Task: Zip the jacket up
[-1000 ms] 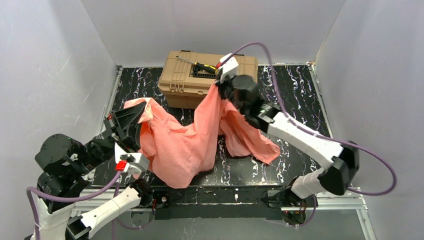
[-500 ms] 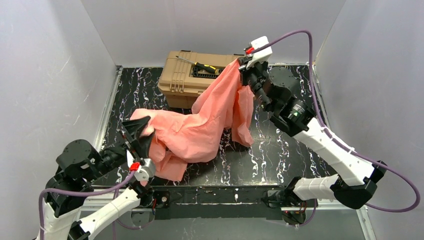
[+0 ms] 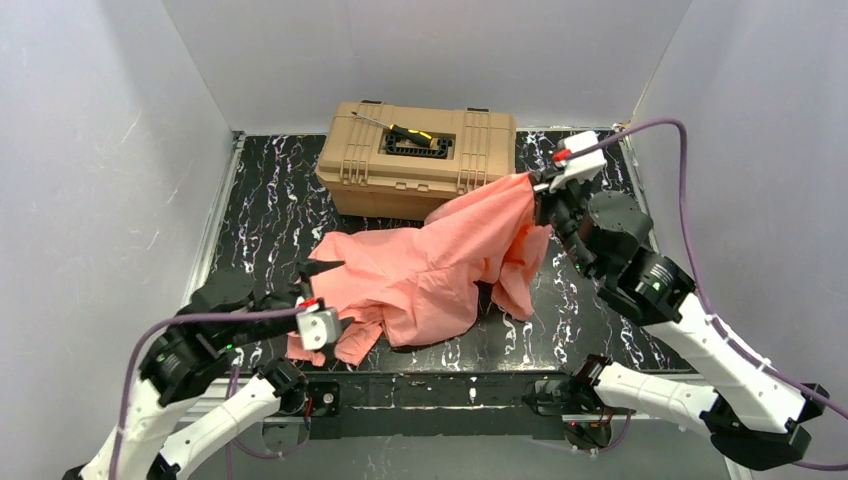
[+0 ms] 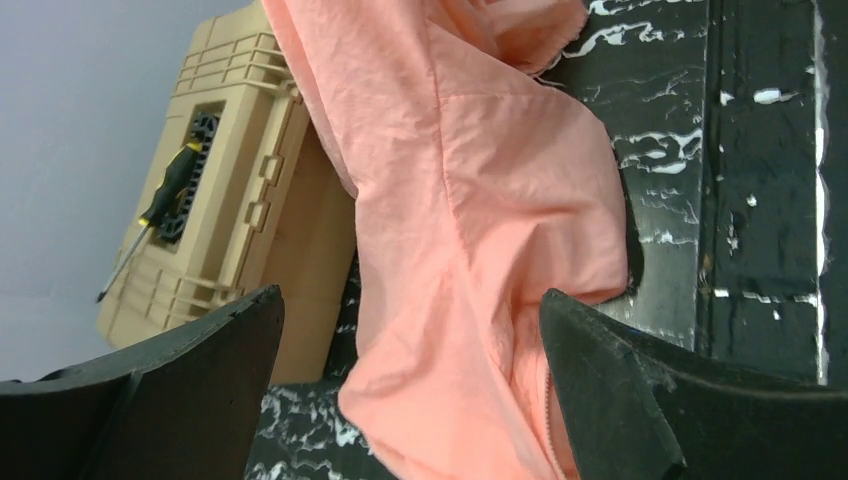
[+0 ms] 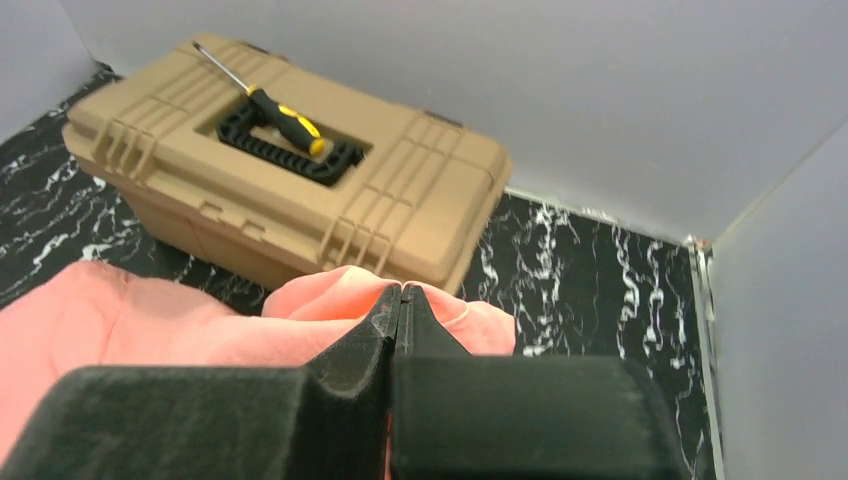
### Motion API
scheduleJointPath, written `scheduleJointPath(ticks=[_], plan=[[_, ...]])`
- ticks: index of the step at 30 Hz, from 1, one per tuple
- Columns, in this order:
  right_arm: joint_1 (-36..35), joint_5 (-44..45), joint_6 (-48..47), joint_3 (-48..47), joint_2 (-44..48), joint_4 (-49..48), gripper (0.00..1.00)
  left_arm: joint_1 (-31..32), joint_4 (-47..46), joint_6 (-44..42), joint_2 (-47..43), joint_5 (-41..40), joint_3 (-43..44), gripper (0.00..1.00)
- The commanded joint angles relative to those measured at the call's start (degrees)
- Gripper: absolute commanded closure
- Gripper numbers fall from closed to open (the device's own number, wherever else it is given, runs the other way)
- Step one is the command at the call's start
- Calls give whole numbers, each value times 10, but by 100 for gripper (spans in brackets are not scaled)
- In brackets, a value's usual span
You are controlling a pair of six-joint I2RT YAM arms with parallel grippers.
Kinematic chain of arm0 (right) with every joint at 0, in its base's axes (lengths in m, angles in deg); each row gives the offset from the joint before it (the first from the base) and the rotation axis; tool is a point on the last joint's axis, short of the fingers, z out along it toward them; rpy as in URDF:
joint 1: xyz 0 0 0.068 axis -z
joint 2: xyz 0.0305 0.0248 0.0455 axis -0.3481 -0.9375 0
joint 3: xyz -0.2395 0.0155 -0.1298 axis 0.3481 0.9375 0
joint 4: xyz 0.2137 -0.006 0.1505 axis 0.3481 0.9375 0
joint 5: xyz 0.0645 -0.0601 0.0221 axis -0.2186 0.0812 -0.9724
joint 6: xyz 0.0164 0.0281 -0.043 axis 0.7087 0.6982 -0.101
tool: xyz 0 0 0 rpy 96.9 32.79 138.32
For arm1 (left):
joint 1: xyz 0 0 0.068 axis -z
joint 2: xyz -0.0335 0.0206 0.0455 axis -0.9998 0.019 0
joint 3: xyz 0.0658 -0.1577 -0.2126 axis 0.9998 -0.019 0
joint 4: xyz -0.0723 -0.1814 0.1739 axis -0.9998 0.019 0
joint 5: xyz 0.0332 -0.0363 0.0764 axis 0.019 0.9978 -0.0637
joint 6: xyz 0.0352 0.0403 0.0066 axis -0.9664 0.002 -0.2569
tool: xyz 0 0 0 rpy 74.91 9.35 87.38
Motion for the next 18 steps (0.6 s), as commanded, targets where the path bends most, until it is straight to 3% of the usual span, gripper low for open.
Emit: scheduleJointPath(ticks=[1, 3, 6, 8, 13, 18], plan=[[0, 46, 49, 13, 45, 51, 99, -1, -169, 34, 62, 68, -68, 2], [1, 53, 48, -2, 36, 58, 99, -1, -169, 8, 90, 172, -83, 3], [0, 60, 33, -27, 3, 65, 99, 17, -160, -185, 97, 309, -157, 7], [1, 61, 25, -37, -16, 59, 99, 45, -160, -286, 117, 309, -194, 7], [1, 74, 13, -29, -46, 33, 99, 86, -125, -442, 233, 304, -212, 8], [1, 86, 9, -21, -61, 17, 99, 105, -119, -516, 335, 281, -221, 8]])
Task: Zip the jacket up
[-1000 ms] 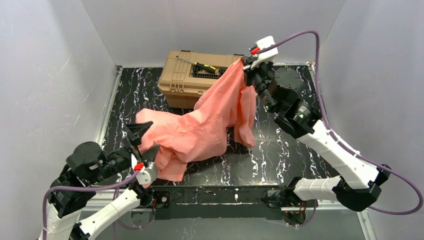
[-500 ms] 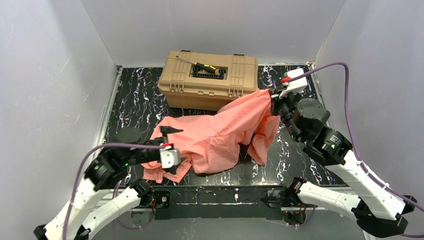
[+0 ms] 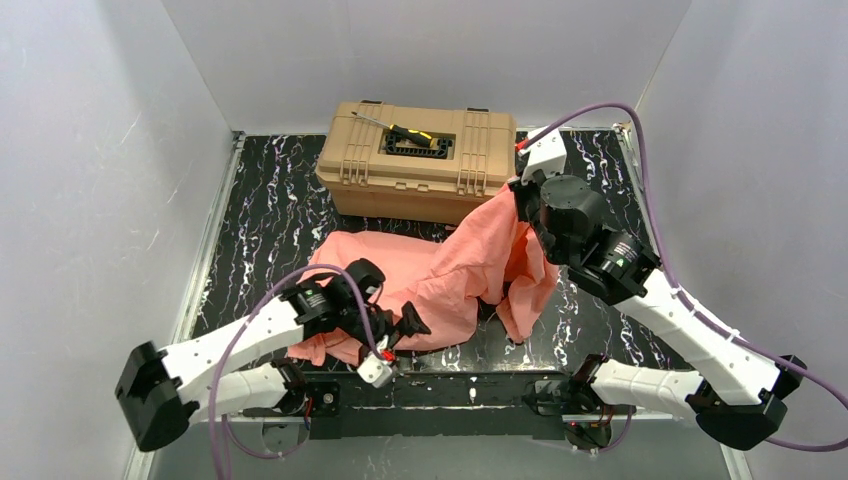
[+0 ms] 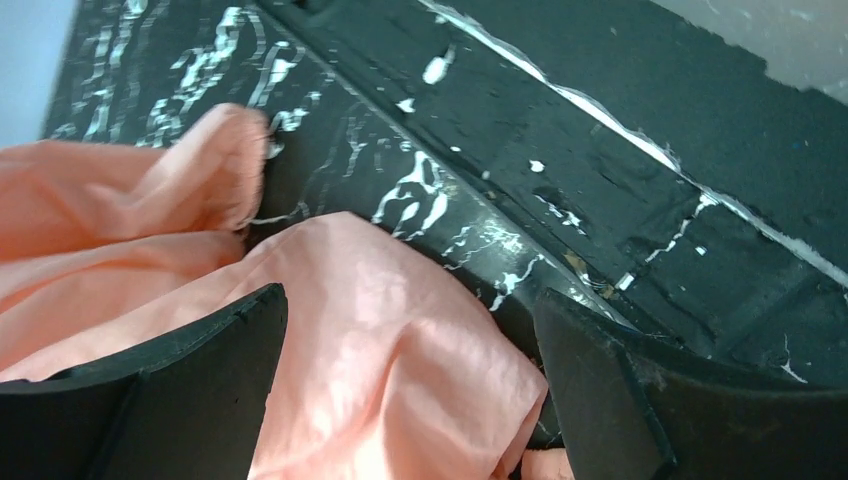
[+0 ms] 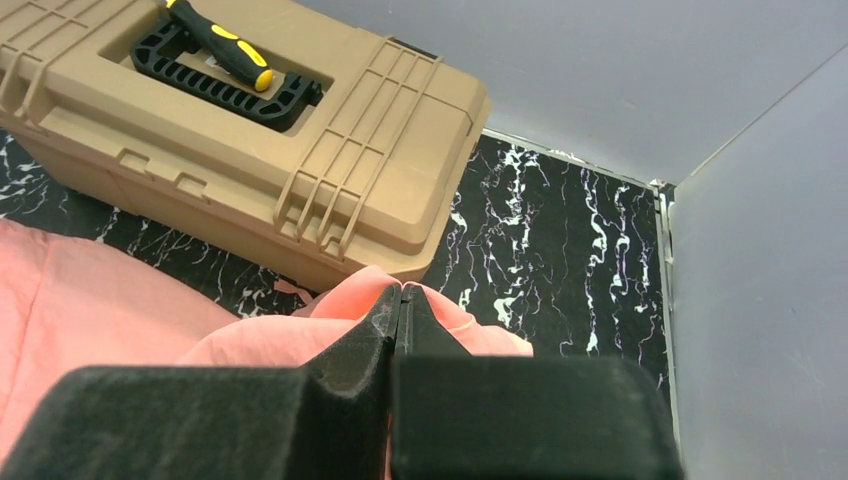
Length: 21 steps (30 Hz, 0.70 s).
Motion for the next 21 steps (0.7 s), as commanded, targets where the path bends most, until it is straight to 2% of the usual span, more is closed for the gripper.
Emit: scheduleJointPath(ticks=[1, 5, 8, 11, 12, 13, 16, 17, 21], plan=[[1, 30, -10, -4, 2, -51, 99, 11, 24, -132, 78, 17, -9, 8], [1, 35, -8, -5, -8, -57, 99, 18, 20, -184, 161, -12, -5, 9], [1, 34, -5, -5, -9, -60, 99, 18, -40, -157, 222, -57, 5, 13], [2, 33, -4, -2, -5, -60, 99, 19, -96, -132, 260, -100, 11, 23], [2, 32, -5, -1, -4, -59, 99, 19, -102, -129, 270, -115, 15, 30], [2, 32, -5, 0, -3, -58, 99, 19, -102, -123, 280, -129, 20, 41], [2, 28, -5, 1, -2, -55, 99, 19, -98, -91, 283, -164, 40, 89], [2, 27, -5, 2, -2, -53, 99, 19, -98, -77, 269, -173, 47, 100], [3, 26, -7, 3, 3, -44, 99, 18, -133, 23, 129, -175, 81, 100]])
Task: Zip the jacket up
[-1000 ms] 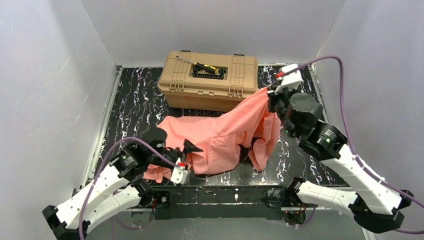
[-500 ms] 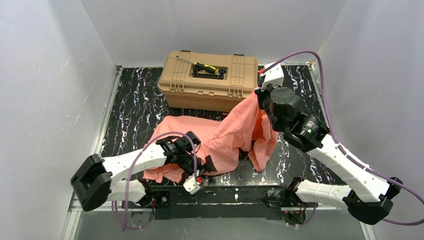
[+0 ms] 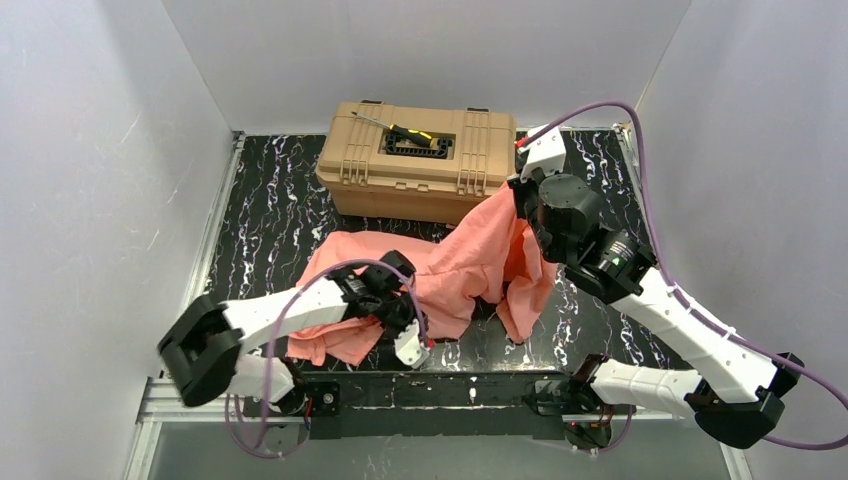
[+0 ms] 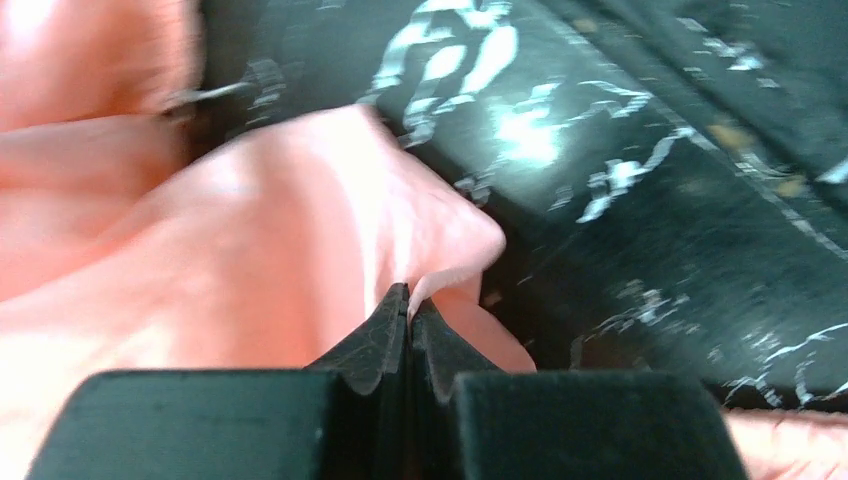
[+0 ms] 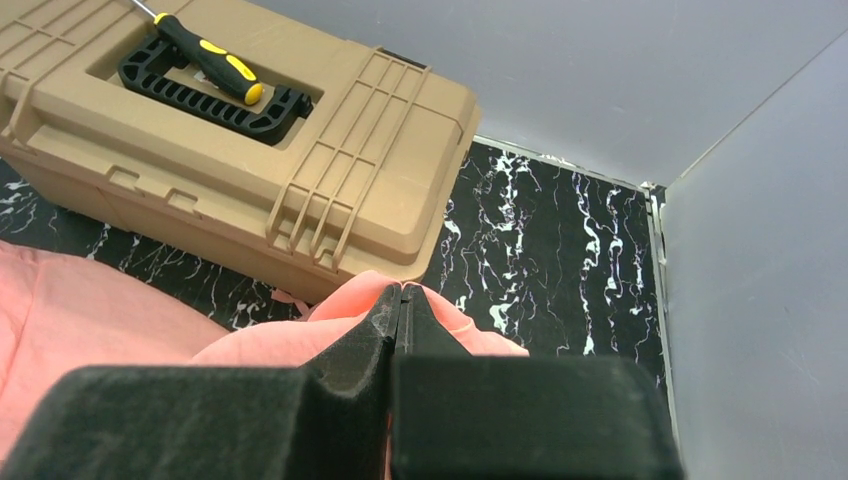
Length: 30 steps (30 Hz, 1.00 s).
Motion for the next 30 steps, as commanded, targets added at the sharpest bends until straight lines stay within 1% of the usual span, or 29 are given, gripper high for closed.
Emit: scheduleJointPath(ticks=[1, 4, 5, 8, 11, 12, 13, 15, 16, 18, 20, 24, 26, 27, 28, 29, 30], plan=[[3, 6, -2, -1, 16, -16, 99, 2, -27, 109, -161, -10, 69, 100], [4, -6, -2, -9, 29, 5, 99, 1, -31, 168, -255, -7, 152, 100], [4, -13, -1, -15, 35, 16, 99, 1, -30, 176, -279, -10, 184, 100], [4, -34, 10, -32, 46, 44, 99, 0, -37, 175, -329, -20, 260, 100], [4, -66, 25, -48, 54, 69, 99, 0, -53, 151, -350, -34, 311, 100], [4, -81, 30, -50, 57, 73, 99, 0, -70, 142, -354, -40, 320, 100], [4, -92, 37, -52, 58, 78, 99, 0, -107, 139, -355, -47, 322, 100], [4, -117, 47, -55, 59, 92, 99, 1, -218, 143, -350, -63, 312, 100], [4, -128, 58, -56, 58, 98, 99, 1, -253, 143, -344, -67, 313, 100], [4, -139, 71, -57, 55, 112, 99, 0, -268, 131, -322, -74, 337, 100], [4, -140, 78, -51, 55, 120, 99, 0, -323, 142, -295, -91, 354, 100], [4, -105, 80, -9, 58, 116, 99, 0, -436, 148, -206, -179, 413, 100], [4, -85, 80, 16, 53, 110, 99, -8, -479, 157, -147, -225, 466, 100], [4, -72, 83, 23, 48, 109, 99, -22, -501, 168, -117, -242, 495, 100], [4, -64, 84, 31, 43, 109, 96, -40, -517, 178, -87, -255, 525, 100], [4, -53, 85, 37, 40, 108, 86, -61, -530, 191, -60, -266, 551, 100], [4, -43, 90, 43, 37, 108, 71, -89, -537, 209, -35, -277, 577, 100]])
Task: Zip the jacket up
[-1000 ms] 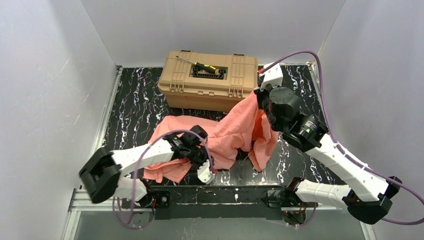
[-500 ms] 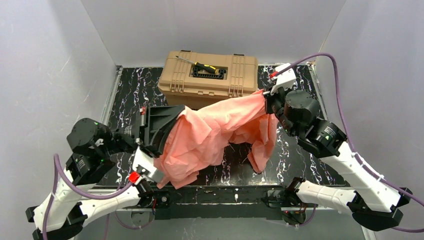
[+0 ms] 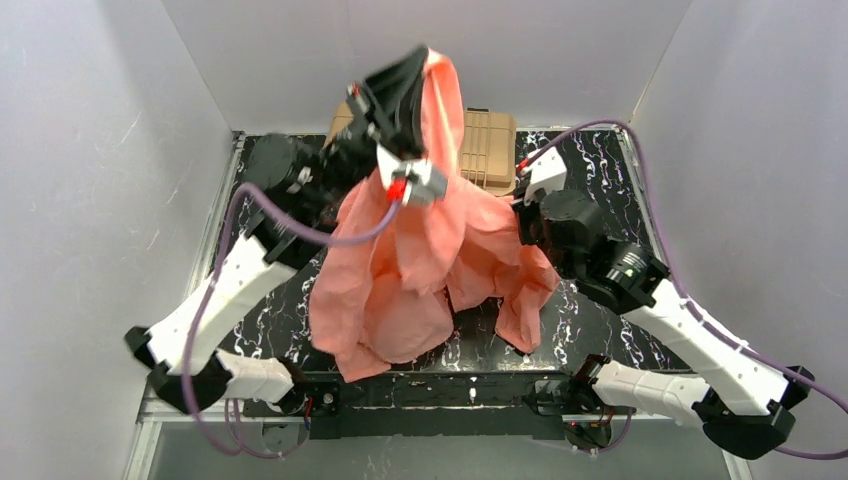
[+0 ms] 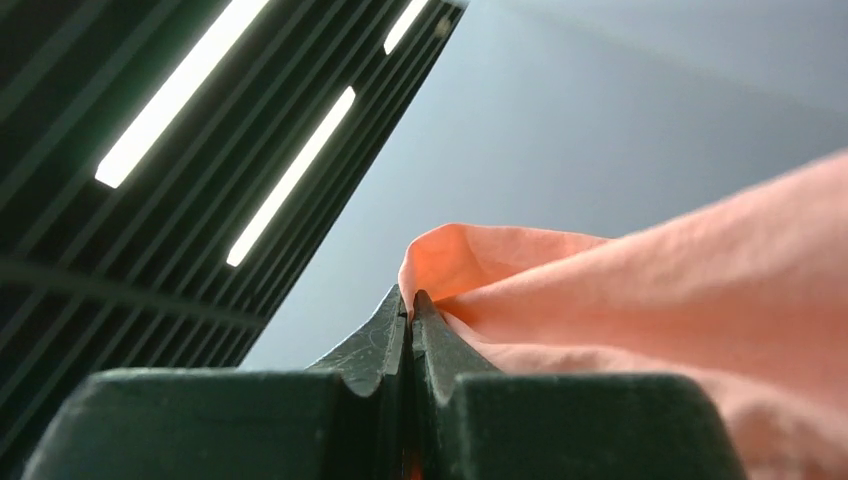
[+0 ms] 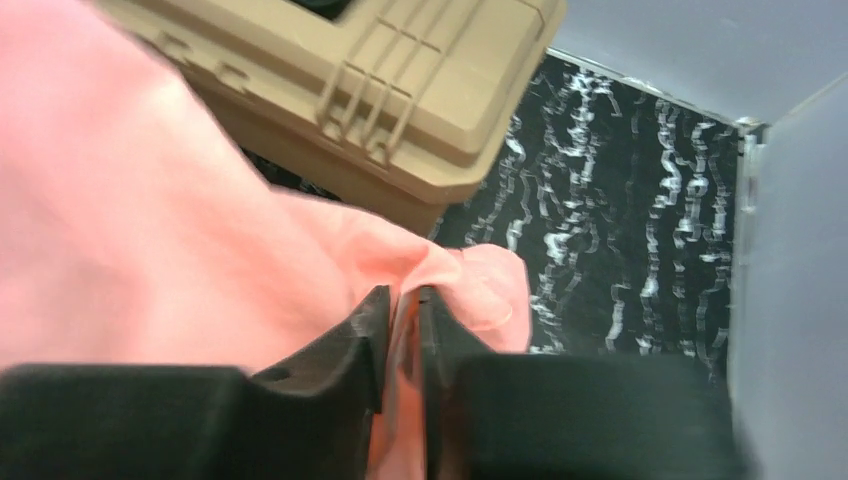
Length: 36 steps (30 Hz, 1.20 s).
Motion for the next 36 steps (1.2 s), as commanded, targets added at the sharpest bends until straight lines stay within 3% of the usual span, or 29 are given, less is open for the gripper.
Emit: scheduleJointPath(ticks=[1, 2, 3, 6, 12, 18, 26, 36], plan=[[3, 55, 17, 28, -12, -11, 46, -84, -128, 69, 94, -106, 125, 100], [3, 60, 18, 33, -10, -12, 29, -104, -127, 91, 110, -112, 141, 100], [4, 62, 17, 37, -8, -12, 20, -121, -127, 115, 123, -113, 151, 100], [4, 58, 9, 45, 8, -10, 3, -146, -127, 137, 148, -106, 158, 100], [4, -30, 6, 62, 32, 2, 2, -163, -133, 145, 181, -88, 153, 100], [3, -158, 33, 131, 26, -14, 2, -198, -142, 156, 236, -77, 227, 100], [-2, -208, 31, 240, -51, -178, 5, -211, -143, 160, 241, -40, 223, 100], [-4, -215, -10, 264, -242, -402, 2, -211, -143, 157, 249, -33, 232, 100]])
